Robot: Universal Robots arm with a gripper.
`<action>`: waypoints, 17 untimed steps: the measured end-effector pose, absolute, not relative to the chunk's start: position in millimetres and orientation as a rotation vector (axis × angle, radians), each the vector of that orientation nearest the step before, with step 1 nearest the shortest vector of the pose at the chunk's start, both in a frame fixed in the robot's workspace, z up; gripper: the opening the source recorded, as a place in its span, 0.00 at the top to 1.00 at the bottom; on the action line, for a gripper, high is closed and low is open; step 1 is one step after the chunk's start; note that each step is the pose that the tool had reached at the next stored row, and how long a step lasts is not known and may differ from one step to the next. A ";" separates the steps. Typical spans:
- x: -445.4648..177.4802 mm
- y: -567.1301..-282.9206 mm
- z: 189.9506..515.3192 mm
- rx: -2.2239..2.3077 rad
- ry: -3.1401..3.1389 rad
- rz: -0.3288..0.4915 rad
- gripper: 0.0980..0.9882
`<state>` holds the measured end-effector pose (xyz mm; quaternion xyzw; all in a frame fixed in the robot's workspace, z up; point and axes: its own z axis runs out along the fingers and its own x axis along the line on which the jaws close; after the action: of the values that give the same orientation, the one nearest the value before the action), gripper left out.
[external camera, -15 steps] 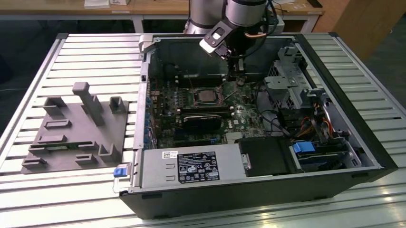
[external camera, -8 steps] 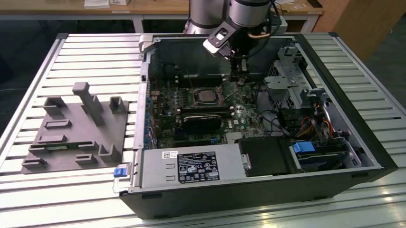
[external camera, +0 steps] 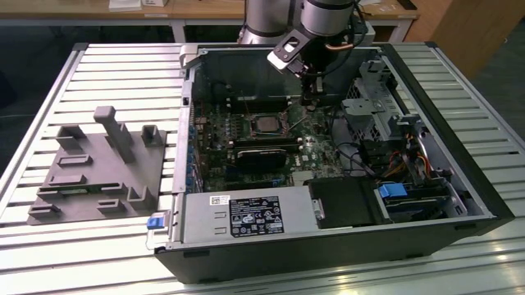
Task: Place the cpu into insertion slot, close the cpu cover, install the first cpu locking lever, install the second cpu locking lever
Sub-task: 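Close the cpu cover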
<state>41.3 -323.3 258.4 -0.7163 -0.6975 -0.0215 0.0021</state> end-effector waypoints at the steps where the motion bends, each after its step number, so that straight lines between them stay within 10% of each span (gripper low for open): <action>1: 43.0 -323.0 258.1 -2.248 -2.187 -0.067 0.99; 17: 61.2 -319.5 249.5 -2.263 -2.166 -0.055 0.99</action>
<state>61.2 -319.5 249.5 -0.7223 -0.6914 -0.0175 0.0043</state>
